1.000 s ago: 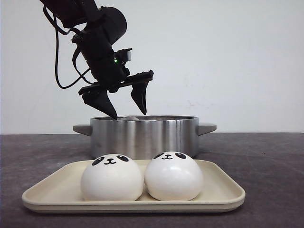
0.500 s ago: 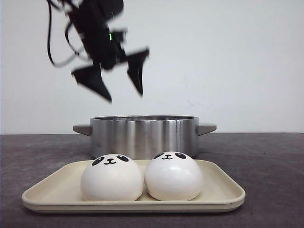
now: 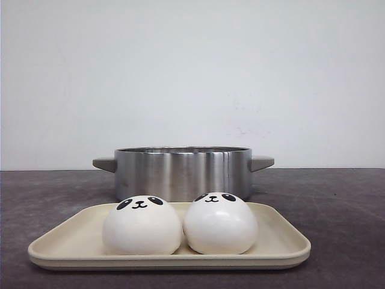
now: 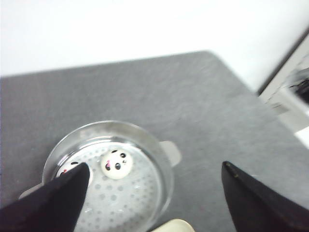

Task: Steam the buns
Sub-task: 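Lower the right gripper onto the nearer panda bun on its side and grasp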

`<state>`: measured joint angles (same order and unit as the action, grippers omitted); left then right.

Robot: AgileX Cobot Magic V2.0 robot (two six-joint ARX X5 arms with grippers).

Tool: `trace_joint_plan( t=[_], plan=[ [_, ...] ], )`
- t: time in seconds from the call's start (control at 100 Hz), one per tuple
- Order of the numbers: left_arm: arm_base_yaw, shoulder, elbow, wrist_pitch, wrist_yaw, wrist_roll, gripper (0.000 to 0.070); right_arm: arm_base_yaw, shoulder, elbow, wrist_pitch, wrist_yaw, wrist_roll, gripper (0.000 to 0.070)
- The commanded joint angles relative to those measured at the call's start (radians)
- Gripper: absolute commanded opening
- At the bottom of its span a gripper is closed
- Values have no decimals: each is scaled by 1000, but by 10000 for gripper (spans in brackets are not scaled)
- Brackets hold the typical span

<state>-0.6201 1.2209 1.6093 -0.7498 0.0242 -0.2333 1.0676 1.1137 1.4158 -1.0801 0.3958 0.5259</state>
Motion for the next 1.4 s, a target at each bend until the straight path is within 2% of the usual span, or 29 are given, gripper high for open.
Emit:
trace_joint_plan(
  t=[0.0, 0.15, 0.19, 0.23, 0.31, 0.36, 0.54, 0.89, 1.2, 1.32, 1.39],
  plan=[
    [-22, -51, 24, -25, -2, 13, 509, -3, 10, -82, 93, -35, 51, 12],
    [-42, -182, 24, -87, -2, 13, 509, -37, 45, -245, 212, -109, 131, 13],
    [-42, -212, 24, -101, -3, 13, 510, -47, 64, -272, 222, -132, 143, 42],
    [-42, -238, 24, -116, -3, 13, 509, -58, 85, -290, 222, -145, 150, 136],
    [-42, -285, 24, -143, -3, 16, 510, -74, 142, -303, 217, -181, 152, 403],
    [-42, -310, 23, -160, -6, 20, 510, -78, 177, -303, 222, -212, 153, 490],
    [-42, -375, 23, -205, -29, 24, 510, -79, 304, -302, 285, -266, 164, 492],
    [-42, -415, 23, -281, -29, 24, 510, -108, 513, -302, 349, -268, 165, 490],
    [-42, -415, 23, -303, -28, 24, 510, -129, 576, -303, 383, -273, 167, 488],
    [-42, -415, 23, -303, -28, 35, 510, -140, 588, -303, 401, -296, 171, 476],
    [-42, -415, 23, -303, -28, 35, 510, -145, 598, -303, 400, -318, 175, 432]
  ],
)
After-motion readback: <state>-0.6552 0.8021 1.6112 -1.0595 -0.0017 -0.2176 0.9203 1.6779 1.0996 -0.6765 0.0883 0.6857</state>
